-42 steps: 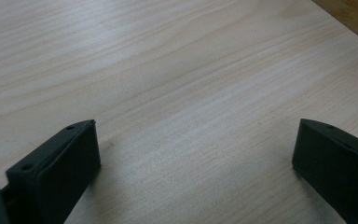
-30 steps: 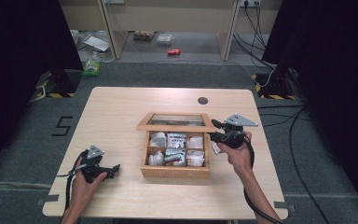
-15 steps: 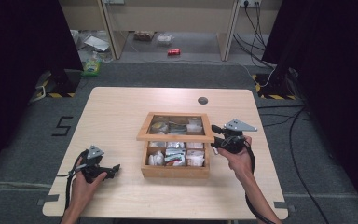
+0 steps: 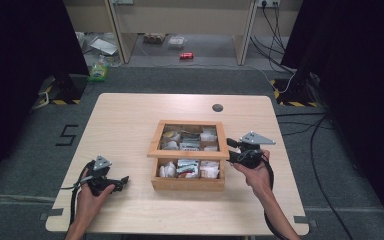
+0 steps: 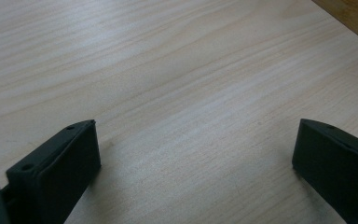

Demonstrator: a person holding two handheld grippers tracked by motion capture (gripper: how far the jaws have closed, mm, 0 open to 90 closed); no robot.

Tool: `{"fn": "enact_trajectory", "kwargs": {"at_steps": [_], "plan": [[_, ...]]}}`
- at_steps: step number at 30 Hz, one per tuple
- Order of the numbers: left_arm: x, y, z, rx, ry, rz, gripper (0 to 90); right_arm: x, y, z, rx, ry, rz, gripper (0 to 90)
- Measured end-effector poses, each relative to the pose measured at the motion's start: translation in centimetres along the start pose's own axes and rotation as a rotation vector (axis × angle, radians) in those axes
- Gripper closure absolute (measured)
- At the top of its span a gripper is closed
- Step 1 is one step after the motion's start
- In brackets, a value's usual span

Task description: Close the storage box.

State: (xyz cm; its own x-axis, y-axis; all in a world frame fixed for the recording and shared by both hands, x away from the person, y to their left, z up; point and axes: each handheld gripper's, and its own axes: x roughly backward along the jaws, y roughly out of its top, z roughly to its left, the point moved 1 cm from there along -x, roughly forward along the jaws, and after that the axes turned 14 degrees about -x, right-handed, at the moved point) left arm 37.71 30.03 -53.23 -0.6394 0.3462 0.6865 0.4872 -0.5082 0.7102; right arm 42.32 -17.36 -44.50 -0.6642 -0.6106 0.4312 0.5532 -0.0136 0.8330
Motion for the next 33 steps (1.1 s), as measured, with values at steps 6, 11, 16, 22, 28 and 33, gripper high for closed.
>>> {"fn": "enact_trajectory", "kwargs": {"at_steps": [6, 11, 16, 22, 28, 33], "plan": [[0.0, 0.0, 0.0, 0.0, 0.0, 0.0, 0.1, 0.0, -0.5, -0.1, -0.008, -0.003, 0.015, 52.9], [0.0, 0.0, 0.0, -0.003, -0.002, -0.002, 0.1, 0.0, -0.7, -0.1, -0.001, -0.011, 0.013, 52.7], [0.0, 0.0, 0.0, -0.004, -0.004, -0.002, 0.1, 0.1, -0.8, -0.2, 0.01, -0.017, 0.014, 52.6], [0.0, 0.0, 0.0, -0.004, -0.005, -0.002, 0.1, 0.2, -1.1, -0.2, 0.02, -0.027, 0.016, 52.2], [0.0, 0.0, -0.1, -0.004, -0.005, -0.002, 0.1, 0.2, -1.3, -0.2, 0.017, -0.032, 0.026, 52.0], [0.0, 0.0, 0.0, -0.004, -0.005, -0.002, 0.1, 0.1, -1.5, -0.3, 0.022, -0.033, 0.04, 51.2]]}}
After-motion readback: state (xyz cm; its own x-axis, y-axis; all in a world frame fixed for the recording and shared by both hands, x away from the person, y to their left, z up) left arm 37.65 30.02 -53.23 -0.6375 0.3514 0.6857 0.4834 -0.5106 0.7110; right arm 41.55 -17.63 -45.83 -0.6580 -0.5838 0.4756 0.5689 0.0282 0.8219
